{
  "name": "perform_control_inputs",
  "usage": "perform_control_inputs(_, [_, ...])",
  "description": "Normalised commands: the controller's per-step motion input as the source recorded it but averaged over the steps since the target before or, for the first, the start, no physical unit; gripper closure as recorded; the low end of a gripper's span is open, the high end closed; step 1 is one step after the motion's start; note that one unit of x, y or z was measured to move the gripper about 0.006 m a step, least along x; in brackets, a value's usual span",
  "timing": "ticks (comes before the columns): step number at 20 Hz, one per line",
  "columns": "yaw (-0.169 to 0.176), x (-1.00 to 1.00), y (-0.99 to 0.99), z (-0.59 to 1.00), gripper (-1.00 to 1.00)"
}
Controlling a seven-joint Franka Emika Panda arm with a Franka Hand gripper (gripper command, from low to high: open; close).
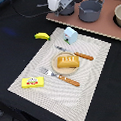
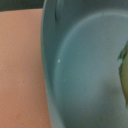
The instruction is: Interact with the objects in diverse but meaningful ways.
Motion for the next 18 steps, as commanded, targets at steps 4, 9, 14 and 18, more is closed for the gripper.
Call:
perform_control_inputs(4, [0.000,0.00,0.14,0.38,-1.00])
perform_control_inputs(9, [0.000,-0.09,0.02,0.05,-1.00])
perform_control_inputs(14, [0.000,-0.07,0.02,0.00,-1.00])
perform_control_inputs(18, [0.000,-0.03,0.02,-0.09,-1.00])
